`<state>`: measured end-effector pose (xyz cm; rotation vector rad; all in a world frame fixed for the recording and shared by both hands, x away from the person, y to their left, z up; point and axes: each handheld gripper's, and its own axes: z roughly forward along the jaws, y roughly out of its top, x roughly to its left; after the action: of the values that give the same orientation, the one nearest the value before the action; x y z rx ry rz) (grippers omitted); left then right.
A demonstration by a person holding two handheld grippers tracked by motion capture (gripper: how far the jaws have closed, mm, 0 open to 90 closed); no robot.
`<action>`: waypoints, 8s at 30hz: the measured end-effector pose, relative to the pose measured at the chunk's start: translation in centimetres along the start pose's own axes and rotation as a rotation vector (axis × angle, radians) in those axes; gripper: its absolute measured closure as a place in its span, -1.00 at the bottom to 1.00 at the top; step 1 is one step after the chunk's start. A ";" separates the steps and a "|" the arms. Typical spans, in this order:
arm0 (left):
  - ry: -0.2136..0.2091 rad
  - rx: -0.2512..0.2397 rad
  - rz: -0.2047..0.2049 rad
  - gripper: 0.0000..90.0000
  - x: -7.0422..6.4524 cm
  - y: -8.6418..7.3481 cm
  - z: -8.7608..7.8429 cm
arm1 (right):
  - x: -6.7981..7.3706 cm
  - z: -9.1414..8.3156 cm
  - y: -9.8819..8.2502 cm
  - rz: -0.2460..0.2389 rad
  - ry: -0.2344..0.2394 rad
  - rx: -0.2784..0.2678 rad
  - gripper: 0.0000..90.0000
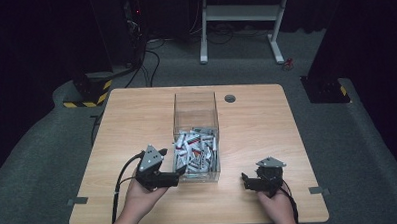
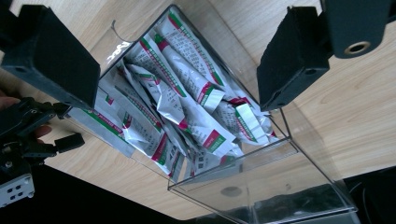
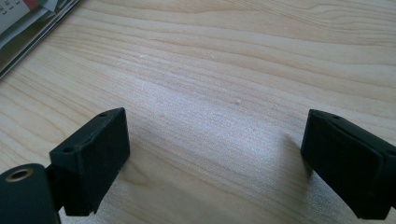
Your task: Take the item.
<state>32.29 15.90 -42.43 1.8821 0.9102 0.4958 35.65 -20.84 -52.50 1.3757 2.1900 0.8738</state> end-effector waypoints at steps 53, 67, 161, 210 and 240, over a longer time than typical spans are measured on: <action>-0.038 0.099 -0.004 0.15 -1.1 0.8 4.1 | 0.0 0.0 0.0 -0.004 0.006 0.001 -0.82; -0.029 0.139 -0.019 0.56 -1.2 0.2 4.7 | 0.0 0.0 0.0 -0.005 0.006 0.001 -0.82; 0.032 0.007 -0.025 0.96 -0.8 -0.3 2.6 | 0.0 0.0 0.0 -0.006 0.007 0.001 -0.83; 0.060 -0.108 -0.010 0.96 -0.4 1.0 0.1 | 0.0 0.0 0.0 -0.007 0.006 0.000 -0.83; 0.134 -0.131 -0.021 0.96 2.4 1.0 -3.0 | 0.0 0.0 0.0 -0.007 0.006 0.000 -0.82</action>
<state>32.24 19.21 -40.23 1.7353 0.9614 0.6595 35.64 -20.80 -52.50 1.3659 2.1979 0.8766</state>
